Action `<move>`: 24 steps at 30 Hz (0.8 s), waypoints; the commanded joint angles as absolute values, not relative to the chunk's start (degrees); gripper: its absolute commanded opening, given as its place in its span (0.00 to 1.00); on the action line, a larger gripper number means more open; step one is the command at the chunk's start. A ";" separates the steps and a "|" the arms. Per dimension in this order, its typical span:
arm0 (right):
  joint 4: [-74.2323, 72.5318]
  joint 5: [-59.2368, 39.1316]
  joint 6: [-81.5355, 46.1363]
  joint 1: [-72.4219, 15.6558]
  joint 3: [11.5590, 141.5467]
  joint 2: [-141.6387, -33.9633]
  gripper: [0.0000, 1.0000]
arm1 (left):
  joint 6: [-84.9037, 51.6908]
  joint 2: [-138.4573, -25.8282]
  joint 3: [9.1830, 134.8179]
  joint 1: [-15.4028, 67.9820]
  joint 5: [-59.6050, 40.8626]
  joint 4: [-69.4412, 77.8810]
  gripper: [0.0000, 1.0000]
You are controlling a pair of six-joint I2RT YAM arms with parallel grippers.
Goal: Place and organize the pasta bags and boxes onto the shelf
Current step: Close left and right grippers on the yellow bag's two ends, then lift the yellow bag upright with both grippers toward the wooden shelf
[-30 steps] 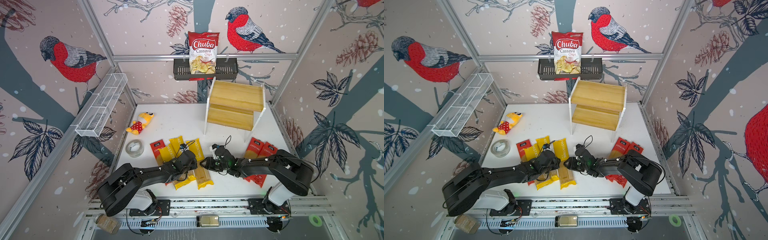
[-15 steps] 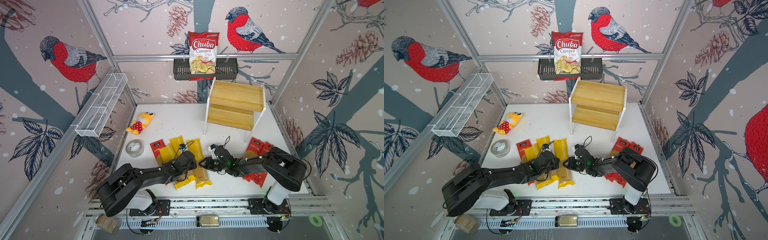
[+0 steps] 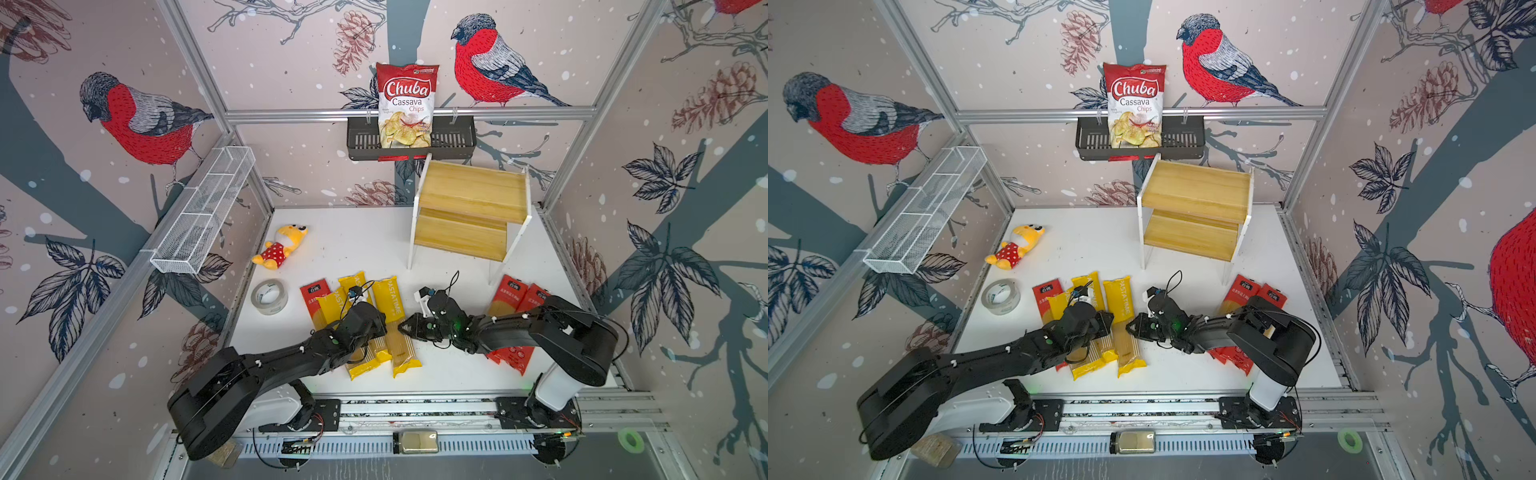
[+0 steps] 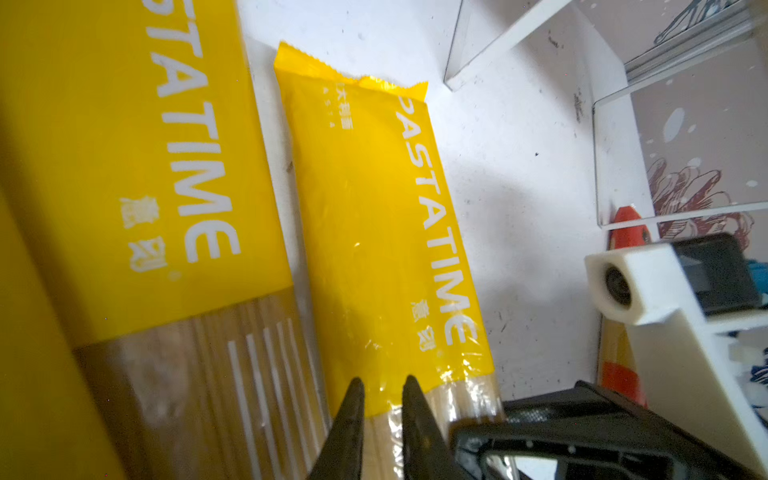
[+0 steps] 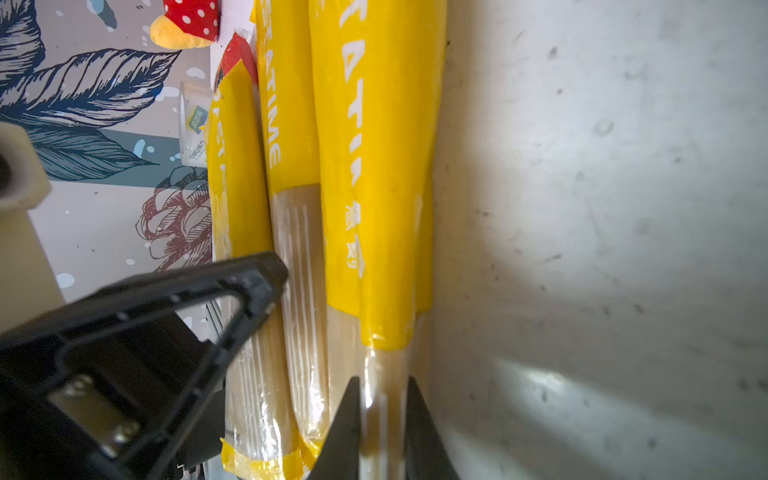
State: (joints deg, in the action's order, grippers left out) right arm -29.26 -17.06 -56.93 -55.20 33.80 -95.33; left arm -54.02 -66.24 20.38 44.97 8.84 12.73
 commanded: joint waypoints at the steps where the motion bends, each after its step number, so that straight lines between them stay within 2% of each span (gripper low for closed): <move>1: -30.35 -17.62 -54.90 -55.59 34.37 -93.11 0.11 | -52.02 -61.96 19.73 43.27 9.32 12.87 0.24; 13: -30.12 -10.67 -47.32 -58.17 33.04 -82.34 0.03 | -44.94 -47.92 22.48 34.96 0.01 9.23 0.39; 17: -30.85 -8.63 -46.00 -58.13 33.11 -78.92 0.01 | -43.88 -45.18 23.90 31.70 -6.91 11.22 0.45; 20: -31.55 -7.14 -45.53 -58.09 33.22 -75.80 0.01 | -43.06 -44.59 25.00 29.45 -13.20 13.50 0.55; 24: -33.30 -5.14 -45.29 -58.18 33.21 -72.07 0.00 | -43.45 -45.75 25.78 27.14 -20.10 16.12 0.60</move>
